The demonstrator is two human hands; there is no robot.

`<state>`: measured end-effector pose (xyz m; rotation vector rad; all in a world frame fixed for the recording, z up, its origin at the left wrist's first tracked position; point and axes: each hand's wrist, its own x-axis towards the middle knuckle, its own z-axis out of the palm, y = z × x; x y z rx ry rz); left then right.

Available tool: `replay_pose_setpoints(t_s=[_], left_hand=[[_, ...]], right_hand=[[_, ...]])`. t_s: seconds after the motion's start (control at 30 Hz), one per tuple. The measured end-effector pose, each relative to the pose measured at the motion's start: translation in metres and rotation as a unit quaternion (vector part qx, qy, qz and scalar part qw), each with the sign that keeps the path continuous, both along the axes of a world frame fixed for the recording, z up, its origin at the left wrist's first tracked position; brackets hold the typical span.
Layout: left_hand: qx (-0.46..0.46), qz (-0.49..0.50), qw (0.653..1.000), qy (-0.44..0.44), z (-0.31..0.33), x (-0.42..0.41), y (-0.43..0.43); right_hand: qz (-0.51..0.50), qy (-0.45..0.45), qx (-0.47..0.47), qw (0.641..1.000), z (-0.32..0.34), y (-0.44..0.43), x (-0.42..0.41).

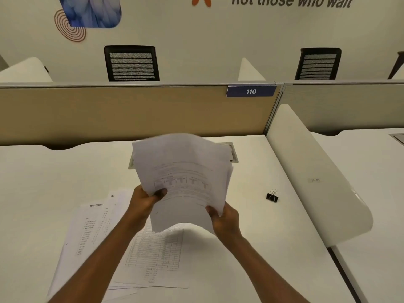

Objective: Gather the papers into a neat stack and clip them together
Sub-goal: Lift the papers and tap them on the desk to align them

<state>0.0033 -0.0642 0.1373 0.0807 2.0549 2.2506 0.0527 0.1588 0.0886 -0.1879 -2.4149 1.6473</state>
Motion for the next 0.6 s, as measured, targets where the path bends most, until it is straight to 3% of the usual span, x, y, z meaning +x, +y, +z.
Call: replay_pose_setpoints(t_s=[0.17, 0.33, 0.6], left_hand=[[-0.017, 0.033, 0.999, -0.015, -0.011, 0.01, 0.007], [-0.052, 0.023, 0.998, -0.036, -0.02, 0.017, 0.002], [0.016, 0.091, 0.995, 0.033, 0.005, 0.007, 0.005]], right_hand=[[-0.011, -0.009, -0.025, 1.0, -0.017, -0.002, 0.008], [0.043, -0.008, -0.018, 0.999, -0.03, 0.002, 0.016], [0.005, 0.091, -0.134, 0.987, 0.006, -0.002, 0.004]])
